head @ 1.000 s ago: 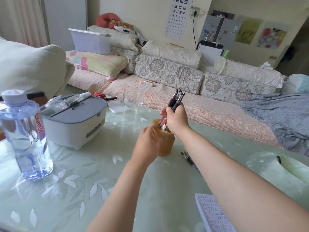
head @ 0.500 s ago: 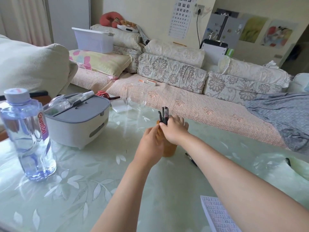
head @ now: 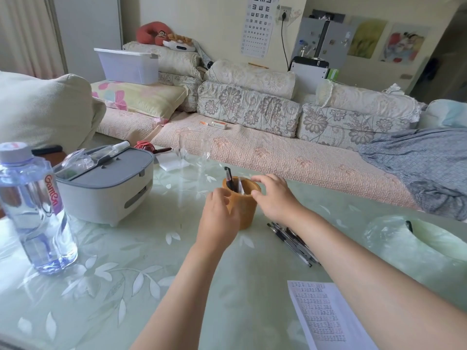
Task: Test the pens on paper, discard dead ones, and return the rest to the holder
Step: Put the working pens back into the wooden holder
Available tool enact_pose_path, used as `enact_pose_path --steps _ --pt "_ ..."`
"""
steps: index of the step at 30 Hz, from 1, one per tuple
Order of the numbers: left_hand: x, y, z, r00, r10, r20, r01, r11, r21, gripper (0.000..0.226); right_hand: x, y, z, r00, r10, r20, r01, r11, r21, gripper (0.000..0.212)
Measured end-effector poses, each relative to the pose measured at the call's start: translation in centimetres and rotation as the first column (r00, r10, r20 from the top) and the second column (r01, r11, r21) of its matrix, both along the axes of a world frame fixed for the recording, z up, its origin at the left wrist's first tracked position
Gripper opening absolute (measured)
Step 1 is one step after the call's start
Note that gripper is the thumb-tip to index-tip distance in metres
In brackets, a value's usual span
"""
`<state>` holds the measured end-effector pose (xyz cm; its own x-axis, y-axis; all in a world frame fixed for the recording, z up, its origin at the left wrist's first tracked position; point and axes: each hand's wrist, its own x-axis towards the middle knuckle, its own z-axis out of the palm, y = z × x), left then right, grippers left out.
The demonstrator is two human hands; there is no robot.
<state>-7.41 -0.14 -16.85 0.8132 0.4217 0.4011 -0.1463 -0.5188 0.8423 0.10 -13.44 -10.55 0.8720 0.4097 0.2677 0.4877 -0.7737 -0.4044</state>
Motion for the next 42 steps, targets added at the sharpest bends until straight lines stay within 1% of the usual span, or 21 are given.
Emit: enact_pose_path --steps 2,4,5,8,10,13,16,18,20,25,28,30,33,35,38,42 --pt "-0.3 -1.4 0.4 1.000 -0.022 0.011 0.022 0.998 0.052 0.018 -0.5 -2.3 -0.3 1.000 -0.012 -0.009 0.013 0.999 0.035 0.038" --pt "-0.3 -3.1 0.3 0.998 -0.070 -0.005 0.070 0.986 0.151 0.013 -1.1 -4.7 -1.0 0.998 -0.048 -0.039 0.050 0.998 0.049 0.037" --pt "-0.4 -4.0 0.2 0.994 -0.105 -0.025 0.108 0.976 0.191 0.015 -1.4 -5.9 -1.4 0.996 -0.071 -0.063 0.073 0.997 0.039 0.036" --pt "-0.3 -6.3 -0.6 0.965 -0.228 -0.126 0.257 0.918 0.303 0.026 -2.2 -9.4 -3.3 0.979 -0.149 -0.140 0.137 0.987 -0.088 0.040" --pt "-0.1 -7.3 -1.3 0.943 -0.269 -0.195 0.324 0.873 0.364 0.032 -2.7 -11.2 -4.7 0.971 -0.191 -0.145 0.163 0.969 -0.183 0.043" --pt "0.5 -8.2 -2.2 0.925 -0.246 -0.288 0.356 0.825 0.440 0.043 -3.5 -12.7 -6.2 0.978 -0.180 -0.104 0.150 0.958 -0.246 0.040" --pt "1.0 -8.6 -2.7 0.912 -0.218 -0.346 0.380 0.768 0.517 0.050 -3.7 -12.8 -6.9 0.987 -0.144 -0.078 0.115 0.948 -0.295 0.050" --pt "1.2 -8.7 -3.0 0.902 -0.214 -0.375 0.398 0.749 0.530 0.053 -3.6 -12.5 -7.2 0.989 -0.136 -0.055 0.109 0.934 -0.340 0.055" --pt "1.4 -8.7 -3.2 0.891 -0.219 -0.397 0.417 0.741 0.527 0.055 -3.4 -12.0 -7.4 0.987 -0.151 -0.045 0.124 0.921 -0.369 0.055" --pt "1.5 -8.4 -3.4 0.898 -0.230 -0.375 0.414 0.730 0.544 0.056 -3.3 -11.3 -7.0 0.972 -0.209 -0.104 0.149 0.898 -0.414 0.040" --pt "1.4 -8.4 -3.3 0.904 -0.230 -0.360 0.405 0.726 0.555 0.056 -3.2 -11.2 -6.8 0.962 -0.221 -0.160 0.134 0.894 -0.427 0.036" --pt "1.3 -8.4 -3.3 0.904 -0.232 -0.359 0.409 0.715 0.567 0.057 -3.2 -11.3 -7.0 0.964 -0.188 -0.188 0.099 0.910 -0.402 0.032" --pt "1.3 -8.3 -3.4 0.902 -0.205 -0.380 0.411 0.678 0.610 0.058 -3.3 -11.3 -7.5 0.974 -0.105 -0.200 0.017 0.917 -0.398 0.034" --pt "1.2 -8.1 -3.4 0.898 -0.184 -0.399 0.415 0.653 0.633 0.053 -3.4 -11.4 -7.6 0.981 -0.072 -0.181 -0.012 0.906 -0.423 0.038" --pt "0.9 -7.6 -3.1 0.887 -0.189 -0.420 0.438 0.630 0.641 0.040 -3.7 -11.3 -7.6 0.986 -0.047 -0.158 -0.030 0.893 -0.449 0.044" --pt "0.6 -7.3 -2.8 0.885 -0.183 -0.428 0.441 0.624 0.645 0.028 -4.2 -11.0 -7.6 0.991 -0.006 -0.134 -0.059 0.877 -0.477 0.035"
